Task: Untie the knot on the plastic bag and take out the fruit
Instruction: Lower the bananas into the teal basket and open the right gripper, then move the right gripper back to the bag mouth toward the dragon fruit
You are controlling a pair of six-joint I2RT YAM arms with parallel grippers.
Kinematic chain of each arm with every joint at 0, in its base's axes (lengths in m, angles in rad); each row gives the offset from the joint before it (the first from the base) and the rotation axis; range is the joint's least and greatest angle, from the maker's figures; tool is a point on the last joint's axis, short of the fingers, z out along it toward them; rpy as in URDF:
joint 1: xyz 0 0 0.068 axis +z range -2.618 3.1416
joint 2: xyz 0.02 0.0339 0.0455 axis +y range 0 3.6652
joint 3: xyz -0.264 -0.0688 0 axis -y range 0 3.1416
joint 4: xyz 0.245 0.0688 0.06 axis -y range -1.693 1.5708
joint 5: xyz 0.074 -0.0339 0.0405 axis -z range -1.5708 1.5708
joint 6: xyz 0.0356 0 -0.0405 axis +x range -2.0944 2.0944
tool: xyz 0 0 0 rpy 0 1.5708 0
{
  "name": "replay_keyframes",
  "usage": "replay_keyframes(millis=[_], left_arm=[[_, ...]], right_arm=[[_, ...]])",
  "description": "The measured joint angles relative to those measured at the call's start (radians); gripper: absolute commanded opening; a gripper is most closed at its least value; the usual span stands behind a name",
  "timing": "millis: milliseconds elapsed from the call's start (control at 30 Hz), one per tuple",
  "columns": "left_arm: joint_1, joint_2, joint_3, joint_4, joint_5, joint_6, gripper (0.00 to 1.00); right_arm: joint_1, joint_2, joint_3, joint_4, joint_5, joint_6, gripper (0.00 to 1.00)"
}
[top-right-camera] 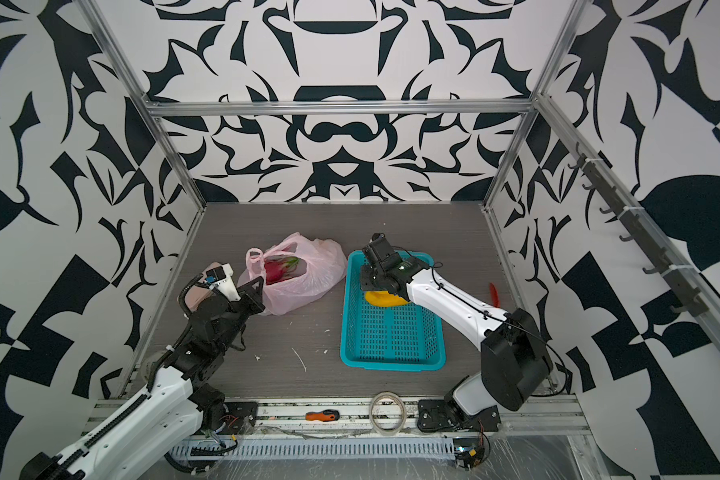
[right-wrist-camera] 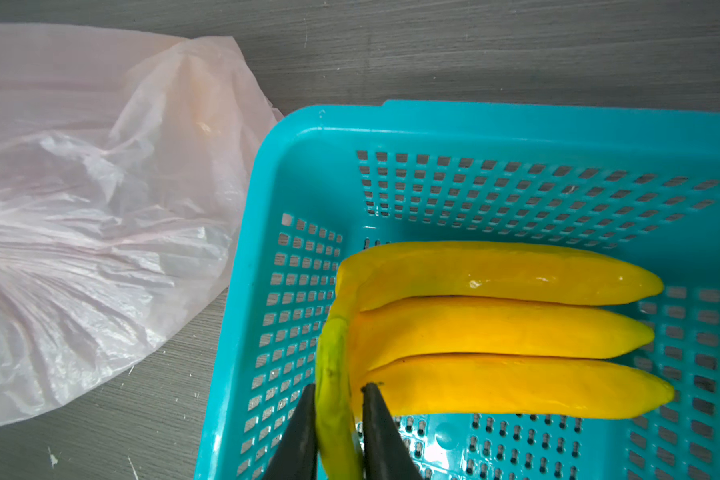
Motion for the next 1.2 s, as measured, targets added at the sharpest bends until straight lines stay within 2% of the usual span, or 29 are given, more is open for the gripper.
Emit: replay_keyframes(millis=[233, 600, 1200], left_arm=[[0.0, -0.014, 0.0, -0.016, 0.0, 0.006, 0.0], [0.0, -0.055, 0.0, -0.078, 0.012, 0.02, 0.0], [0.0, -0.078, -0.016, -0.112, 0.05, 0.008, 0.0]], right_arm=[[0.0, 0.012, -0.001, 0.014, -0.001, 0.002, 0.23], [0.0, 0.012, -0.014, 0.051, -0.021, 0.016, 0.44], [0.076, -0.038, 0.031, 0.033, 0.0, -0.006, 0.47]])
